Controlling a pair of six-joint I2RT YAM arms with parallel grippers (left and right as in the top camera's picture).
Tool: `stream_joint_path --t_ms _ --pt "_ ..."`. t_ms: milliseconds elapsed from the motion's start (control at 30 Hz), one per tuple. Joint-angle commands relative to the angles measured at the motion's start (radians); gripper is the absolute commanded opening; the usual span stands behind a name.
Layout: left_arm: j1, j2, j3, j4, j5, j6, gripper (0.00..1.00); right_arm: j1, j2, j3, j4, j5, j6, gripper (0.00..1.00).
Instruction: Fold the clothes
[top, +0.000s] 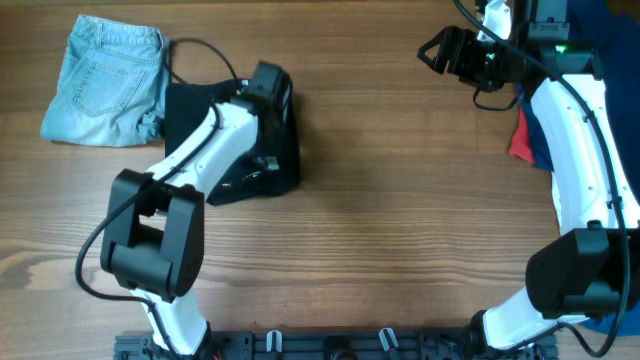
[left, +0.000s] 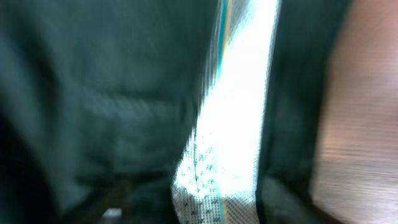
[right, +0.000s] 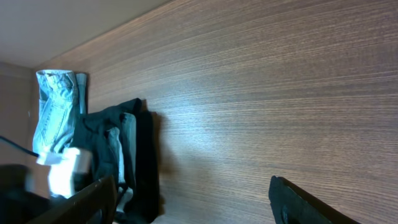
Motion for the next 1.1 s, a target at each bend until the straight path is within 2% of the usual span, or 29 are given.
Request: stream_joint_path --t_ms 0,67,367,533,800,1067 --pt "-0.012 -0.057 0.111 0.014 0.057 0.022 0.89 0.002 0.019 -0.01 0.011 0.01 -0.018 0.8" --pt "-0.012 -0.053 0.114 0.051 0.097 0.021 0.93 0.002 0.019 -0.01 0.015 0.01 -0.016 0.8" --pt "-0.013 0.066 0.114 0.06 0.13 0.014 0.92 0.002 0.019 -0.01 0.013 0.01 -0.014 0.8" --pt "-0.013 0.101 0.114 0.061 0.065 0.01 0.93 0.002 0.019 -0.01 0.013 0.01 -0.014 0.81" --pt "-0.024 0.164 0.114 0.087 0.062 0.01 0.99 0.002 0.02 -0.01 0.013 0.01 -0.016 0.82" --pt "-0.028 0.221 0.114 0.111 0.034 0.011 0.96 0.002 0.021 -0.01 0.013 0.01 -0.018 0.82"
